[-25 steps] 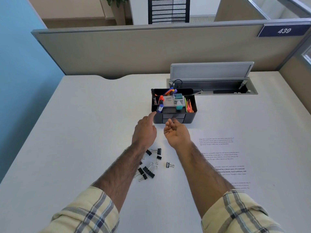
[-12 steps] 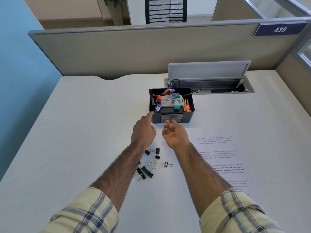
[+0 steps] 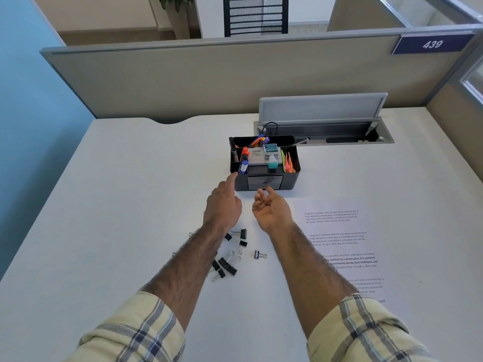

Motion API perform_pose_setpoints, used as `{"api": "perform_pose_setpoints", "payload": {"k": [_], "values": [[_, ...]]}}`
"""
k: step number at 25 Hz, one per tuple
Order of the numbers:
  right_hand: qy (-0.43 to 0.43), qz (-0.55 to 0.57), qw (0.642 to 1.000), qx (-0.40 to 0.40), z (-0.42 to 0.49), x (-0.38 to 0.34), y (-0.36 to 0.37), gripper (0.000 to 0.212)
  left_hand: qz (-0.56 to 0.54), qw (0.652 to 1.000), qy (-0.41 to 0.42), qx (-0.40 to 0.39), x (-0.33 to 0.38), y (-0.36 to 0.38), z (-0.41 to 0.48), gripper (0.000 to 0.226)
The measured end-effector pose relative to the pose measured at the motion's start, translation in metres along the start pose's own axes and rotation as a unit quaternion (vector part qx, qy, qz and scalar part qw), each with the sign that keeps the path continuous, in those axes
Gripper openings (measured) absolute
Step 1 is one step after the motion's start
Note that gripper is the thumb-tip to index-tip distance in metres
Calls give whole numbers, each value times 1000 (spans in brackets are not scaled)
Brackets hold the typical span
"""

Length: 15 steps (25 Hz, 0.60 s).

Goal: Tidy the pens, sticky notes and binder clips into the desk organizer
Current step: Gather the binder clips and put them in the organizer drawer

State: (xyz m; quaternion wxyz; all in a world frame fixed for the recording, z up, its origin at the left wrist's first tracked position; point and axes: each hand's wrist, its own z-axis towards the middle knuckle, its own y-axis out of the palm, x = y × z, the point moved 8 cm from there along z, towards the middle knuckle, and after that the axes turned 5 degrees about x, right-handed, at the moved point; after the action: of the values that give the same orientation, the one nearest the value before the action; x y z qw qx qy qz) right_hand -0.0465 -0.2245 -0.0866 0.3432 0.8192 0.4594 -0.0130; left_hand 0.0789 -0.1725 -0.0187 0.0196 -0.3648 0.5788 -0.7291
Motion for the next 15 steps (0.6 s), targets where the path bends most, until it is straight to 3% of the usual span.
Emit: {"api": "perform_pose_setpoints", "payload": {"k": [10, 15], "values": [[37, 121, 991, -46, -1, 12, 16, 59, 15, 1000, -5, -14, 0, -2, 1, 70], [39, 116, 992, -36, 1, 15, 15, 54, 14, 1000, -10, -23, 1, -3, 1, 68]]}}
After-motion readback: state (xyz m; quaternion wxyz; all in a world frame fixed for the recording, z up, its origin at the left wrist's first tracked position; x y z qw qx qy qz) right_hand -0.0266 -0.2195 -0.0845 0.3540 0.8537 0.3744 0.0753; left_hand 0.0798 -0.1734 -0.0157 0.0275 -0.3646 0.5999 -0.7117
